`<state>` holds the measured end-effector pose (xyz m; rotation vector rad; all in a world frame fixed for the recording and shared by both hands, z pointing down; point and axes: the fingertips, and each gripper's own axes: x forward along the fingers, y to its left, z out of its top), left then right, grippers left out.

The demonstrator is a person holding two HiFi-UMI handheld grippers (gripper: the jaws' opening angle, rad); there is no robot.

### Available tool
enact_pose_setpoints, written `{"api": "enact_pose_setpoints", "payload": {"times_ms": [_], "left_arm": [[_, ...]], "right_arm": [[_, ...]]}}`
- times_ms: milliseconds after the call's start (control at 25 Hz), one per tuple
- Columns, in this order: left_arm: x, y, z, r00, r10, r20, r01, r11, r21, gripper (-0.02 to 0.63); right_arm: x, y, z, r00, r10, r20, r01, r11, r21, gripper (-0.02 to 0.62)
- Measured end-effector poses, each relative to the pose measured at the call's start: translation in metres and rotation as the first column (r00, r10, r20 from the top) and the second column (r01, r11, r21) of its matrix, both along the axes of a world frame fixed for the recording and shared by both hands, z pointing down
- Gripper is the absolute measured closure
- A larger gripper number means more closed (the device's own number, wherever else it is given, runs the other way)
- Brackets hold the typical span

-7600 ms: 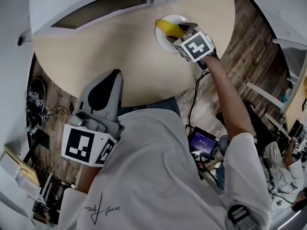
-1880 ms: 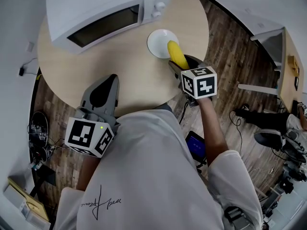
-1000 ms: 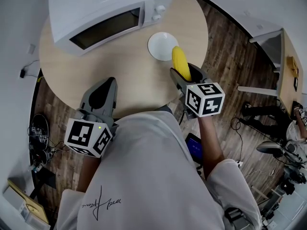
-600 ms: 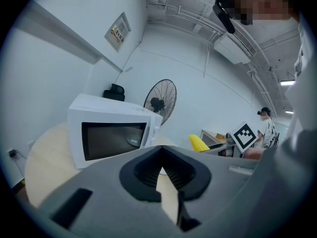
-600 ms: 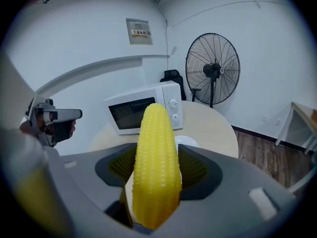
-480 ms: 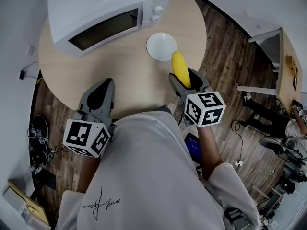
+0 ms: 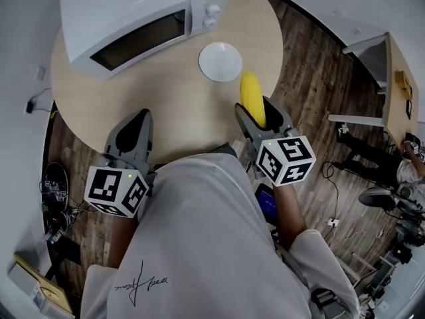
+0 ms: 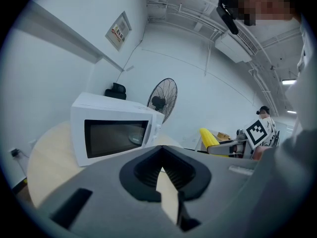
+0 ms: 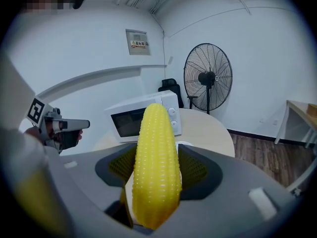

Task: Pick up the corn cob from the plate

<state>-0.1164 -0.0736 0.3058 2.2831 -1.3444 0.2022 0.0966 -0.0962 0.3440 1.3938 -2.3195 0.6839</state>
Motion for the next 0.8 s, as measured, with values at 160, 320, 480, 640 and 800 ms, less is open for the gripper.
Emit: {"api": "enact_pose_setpoints", "payload": {"times_ms": [160,320,480,640,800], "left_arm": [[-0.001,0.001,0.001,1.000,0.001,0.003,-0.001,1.000,-0.003,0.615],[-0.002,0.000,0.001,1.000,0.000,0.003,0.000,1.000,-0.004,0.615],[-0.002,0.000,0.001,1.000,0.003,0.003,-0.003,1.000,-0.005,0.615],[-0.002,0.001,0.002,1.000,0.007,0.003,-0.007,1.000,-0.009,0.614],[-0.001,0.000,0.002,1.000,0.009,0.001,-0.009,1.000,-0.011,0.614]], "right_arm": [[0.005,0.005,-0.008,0.999,0.034,0.041,-0.035,0.999,0.015,0.324],[0.010,0.006,-0.017,0.997,0.056,0.055,-0.058,0.998,0.040,0.324],[0.012,0.007,-0.024,0.997,0.057,0.049,-0.060,0.996,0.060,0.324],[0.010,0.008,-0.028,0.998,0.044,0.042,-0.046,0.996,0.072,0.324],[0.009,0.008,-0.030,0.998,0.037,0.043,-0.040,0.996,0.076,0.324]]}}
